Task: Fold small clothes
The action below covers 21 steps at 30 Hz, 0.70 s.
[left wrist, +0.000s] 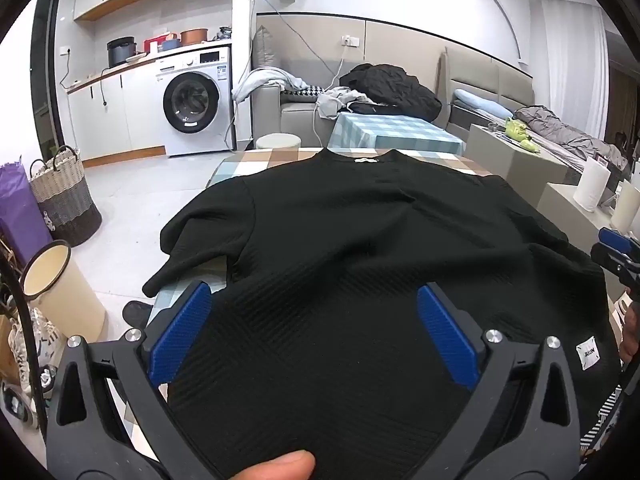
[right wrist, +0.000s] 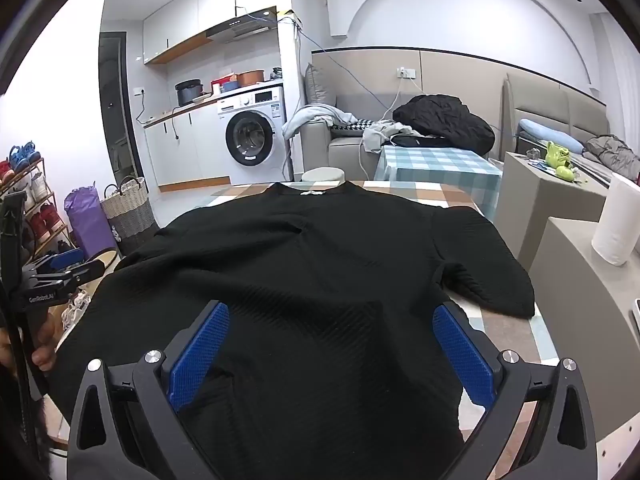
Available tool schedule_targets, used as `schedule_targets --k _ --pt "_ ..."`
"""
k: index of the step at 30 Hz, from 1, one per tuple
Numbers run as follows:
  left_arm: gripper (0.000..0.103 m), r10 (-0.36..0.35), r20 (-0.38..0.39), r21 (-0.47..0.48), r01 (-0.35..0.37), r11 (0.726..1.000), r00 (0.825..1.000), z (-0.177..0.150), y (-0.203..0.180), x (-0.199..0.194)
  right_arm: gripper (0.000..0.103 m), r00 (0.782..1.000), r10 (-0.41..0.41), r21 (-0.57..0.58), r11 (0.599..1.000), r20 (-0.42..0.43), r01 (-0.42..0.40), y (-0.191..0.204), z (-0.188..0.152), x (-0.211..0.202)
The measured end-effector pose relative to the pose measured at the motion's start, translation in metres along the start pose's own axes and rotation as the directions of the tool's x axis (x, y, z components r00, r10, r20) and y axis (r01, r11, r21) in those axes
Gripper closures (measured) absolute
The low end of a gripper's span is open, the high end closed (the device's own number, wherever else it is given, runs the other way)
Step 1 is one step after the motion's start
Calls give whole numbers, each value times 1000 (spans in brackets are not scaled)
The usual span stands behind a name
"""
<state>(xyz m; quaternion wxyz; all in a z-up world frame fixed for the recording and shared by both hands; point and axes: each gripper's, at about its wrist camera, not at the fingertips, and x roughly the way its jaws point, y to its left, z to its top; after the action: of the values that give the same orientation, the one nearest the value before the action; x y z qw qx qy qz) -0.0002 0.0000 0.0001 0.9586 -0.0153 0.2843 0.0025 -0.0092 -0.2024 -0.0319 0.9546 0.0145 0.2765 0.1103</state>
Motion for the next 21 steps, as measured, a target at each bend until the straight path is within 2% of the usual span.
schedule_targets --k 11,21 --pt "1 -13 -24 -19 13 1000 1000 -9 9 5 0 1000 -6 4 1000 11 6 3 -2 -5" --pt "1 -9 -31 -24 9 1000 999 2 4 5 0 1000 -9 13 1000 10 9 0 0 -4"
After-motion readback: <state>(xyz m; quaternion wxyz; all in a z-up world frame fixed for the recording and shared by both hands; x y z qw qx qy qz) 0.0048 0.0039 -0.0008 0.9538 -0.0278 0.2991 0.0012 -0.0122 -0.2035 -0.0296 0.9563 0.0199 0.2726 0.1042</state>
